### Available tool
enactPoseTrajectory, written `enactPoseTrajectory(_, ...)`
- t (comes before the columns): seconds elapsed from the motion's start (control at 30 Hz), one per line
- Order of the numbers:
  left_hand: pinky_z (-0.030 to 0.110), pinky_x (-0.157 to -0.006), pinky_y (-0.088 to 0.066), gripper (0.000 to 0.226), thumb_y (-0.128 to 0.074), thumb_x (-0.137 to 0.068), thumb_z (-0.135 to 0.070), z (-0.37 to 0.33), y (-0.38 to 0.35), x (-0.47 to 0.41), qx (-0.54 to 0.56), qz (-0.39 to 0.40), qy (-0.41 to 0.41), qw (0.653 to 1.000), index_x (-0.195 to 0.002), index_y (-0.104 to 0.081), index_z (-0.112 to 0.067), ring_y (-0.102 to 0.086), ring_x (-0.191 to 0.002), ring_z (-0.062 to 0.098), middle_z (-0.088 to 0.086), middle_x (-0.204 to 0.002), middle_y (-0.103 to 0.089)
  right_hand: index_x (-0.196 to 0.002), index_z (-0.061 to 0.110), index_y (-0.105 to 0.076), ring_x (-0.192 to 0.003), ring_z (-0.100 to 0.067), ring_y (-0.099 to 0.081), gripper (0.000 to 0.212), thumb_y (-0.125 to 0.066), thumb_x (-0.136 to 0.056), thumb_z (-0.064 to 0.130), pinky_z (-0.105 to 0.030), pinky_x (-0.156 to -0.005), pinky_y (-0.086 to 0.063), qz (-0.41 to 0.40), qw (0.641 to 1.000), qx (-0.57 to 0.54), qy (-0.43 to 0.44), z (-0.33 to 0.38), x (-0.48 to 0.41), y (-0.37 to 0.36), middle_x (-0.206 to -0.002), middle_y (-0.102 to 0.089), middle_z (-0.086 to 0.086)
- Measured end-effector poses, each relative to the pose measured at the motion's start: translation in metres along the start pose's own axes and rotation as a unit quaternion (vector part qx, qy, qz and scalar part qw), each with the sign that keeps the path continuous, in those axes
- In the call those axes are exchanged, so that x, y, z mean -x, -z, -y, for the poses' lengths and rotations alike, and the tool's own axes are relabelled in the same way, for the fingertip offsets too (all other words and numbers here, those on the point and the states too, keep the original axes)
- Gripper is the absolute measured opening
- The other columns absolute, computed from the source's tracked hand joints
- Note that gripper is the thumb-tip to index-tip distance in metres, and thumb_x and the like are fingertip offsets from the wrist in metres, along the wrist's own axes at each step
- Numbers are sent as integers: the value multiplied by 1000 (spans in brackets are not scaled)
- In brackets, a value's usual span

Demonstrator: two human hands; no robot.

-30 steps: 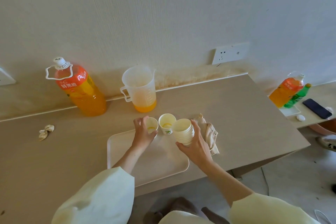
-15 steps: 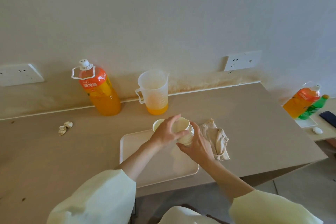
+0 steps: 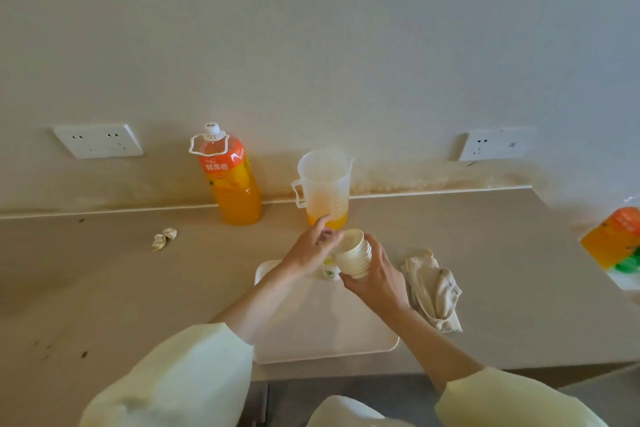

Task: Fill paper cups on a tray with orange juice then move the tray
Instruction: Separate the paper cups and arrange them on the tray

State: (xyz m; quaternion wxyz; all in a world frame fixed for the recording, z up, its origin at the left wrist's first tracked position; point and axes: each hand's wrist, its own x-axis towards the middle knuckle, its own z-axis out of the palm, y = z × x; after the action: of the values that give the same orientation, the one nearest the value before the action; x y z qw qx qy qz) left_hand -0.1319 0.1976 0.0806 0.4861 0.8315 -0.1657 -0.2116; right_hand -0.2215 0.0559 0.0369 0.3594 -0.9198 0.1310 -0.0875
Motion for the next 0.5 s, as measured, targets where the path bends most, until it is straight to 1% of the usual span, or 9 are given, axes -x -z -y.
enactPoseTrajectory(0.07, 20, -89, -38, 75, -64, -74, -57, 1, 1, 4, -9, 1, 0, 1000, -139, -43, -25, -54, -112, 9, -5, -121, -58, -140, 31, -31, -99, -22, -64, 83, -74, -72, 48, -38, -73, -55, 1, 1000, 4, 1, 0, -1, 1, -131, -53, 10)
enactPoseTrajectory(0.13, 20, -85, -41, 74, -67, -64, -65, 3, -1, 6, -32, 5, -16, 999, -124, -58, -23, -57, -105, 7, -8, -113, -62, -140, 32, -31, -97, -21, -65, 80, -72, -73, 49, -37, -72, -54, 3, 1000, 14, 3, 3, -1, 1, -129, -54, 11)
enactPoseTrajectory(0.17, 20, -84, -41, 74, -67, -62, -67, 2, -2, 7, -35, 0, -21, 999, -120, -60, -22, -57, -104, 8, -9, -112, -62, -140, 32, -31, -97, -22, -65, 80, -71, -73, 49, -37, -71, -54, 1, 1000, 16, 2, 4, -1, 0, -129, -54, 12)
enactPoseTrajectory(0.27, 16, -80, -41, 73, -67, -64, -58, -3, -5, 10, -24, -29, -23, 999, -123, -58, -18, -56, -102, 7, -10, -110, -60, -142, 33, -30, -97, -23, -65, 82, -71, -73, 51, -40, -72, -55, 2, 1000, 16, 0, 4, 1, -2, -130, -54, 12)
enactPoseTrajectory(0.33, 10, -74, -42, 66, -65, -60, -60, -4, -10, 11, -16, -45, -30, 998, -113, -62, -20, -56, -92, 3, -10, -102, -62, -142, 34, -28, -98, -23, -65, 84, -70, -72, 53, -41, -72, -56, 2, 1000, 14, 4, 3, 3, -2, -131, -53, 12)
enactPoseTrajectory(0.4, 7, -70, -42, 53, -65, -62, -57, -5, -16, 12, -16, -56, -30, 998, -103, -62, -24, -57, -89, 3, -10, -99, -63, -143, 33, -28, -98, -23, -65, 84, -71, -72, 51, -41, -73, -56, 3, 1000, 7, 0, 1, 3, -1, -132, -53, 12)
enactPoseTrajectory(0.43, 6, -70, -42, 51, -65, -64, -56, -4, -18, 11, -10, -66, -30, 997, -104, -62, -25, -57, -90, 3, -8, -101, -63, -143, 33, -28, -99, -22, -65, 84, -71, -73, 50, -40, -73, -56, 3, 1000, 2, -3, 1, 3, -1, -131, -52, 11)
enactPoseTrajectory(0.5, 9, -72, -41, 54, -66, -67, -52, -6, -20, 8, 17, -98, -31, 995, -113, -60, -25, -56, -96, 3, -8, -107, -61, -143, 30, -29, -98, -22, -65, 85, -73, -73, 48, -39, -72, -55, 3, 1000, 2, -1, 0, 4, -1, -131, -52, 11)
